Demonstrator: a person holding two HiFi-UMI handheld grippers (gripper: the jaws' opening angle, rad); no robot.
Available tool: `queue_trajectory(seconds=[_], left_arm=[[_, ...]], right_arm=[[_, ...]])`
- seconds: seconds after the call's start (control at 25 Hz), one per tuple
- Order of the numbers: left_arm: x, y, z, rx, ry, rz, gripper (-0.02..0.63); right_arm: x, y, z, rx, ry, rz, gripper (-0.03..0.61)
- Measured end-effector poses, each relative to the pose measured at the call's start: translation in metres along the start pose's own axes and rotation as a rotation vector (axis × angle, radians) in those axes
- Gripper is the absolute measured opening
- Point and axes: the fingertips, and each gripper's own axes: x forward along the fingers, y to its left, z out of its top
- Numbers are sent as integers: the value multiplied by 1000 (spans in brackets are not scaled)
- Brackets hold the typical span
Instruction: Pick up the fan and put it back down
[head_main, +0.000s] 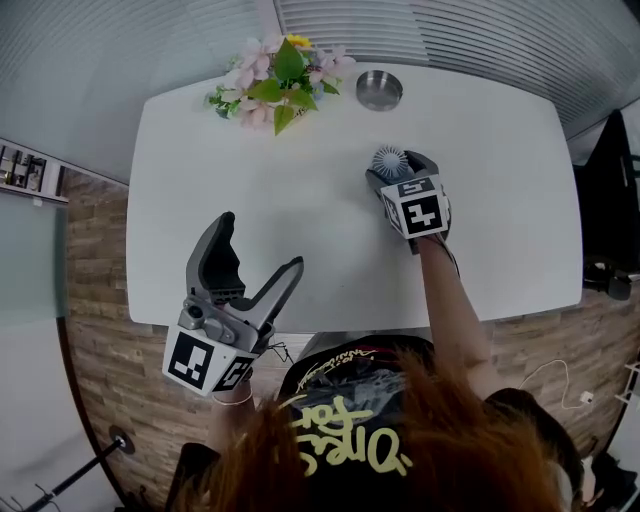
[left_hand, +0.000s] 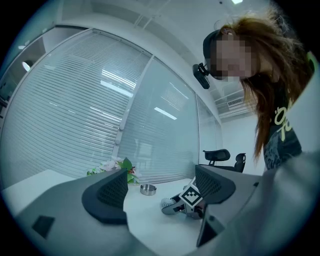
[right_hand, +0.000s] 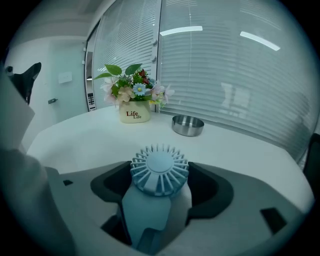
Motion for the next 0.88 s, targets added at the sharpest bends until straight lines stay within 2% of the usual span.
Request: queue_trajectory(seconds=[0.24,0.48,0.88], left_arm=[[-4,2,1,-5,-1,1,419],[3,-2,-3,-8,6,-5,419],[25,-44,2,12,-1,-33,419]], right_arm=[[-11,1,5,0,-80,-30,344],[-38,7,16,-21,-200,-13,342],[-121,-5,62,-76,-446,-26,342]])
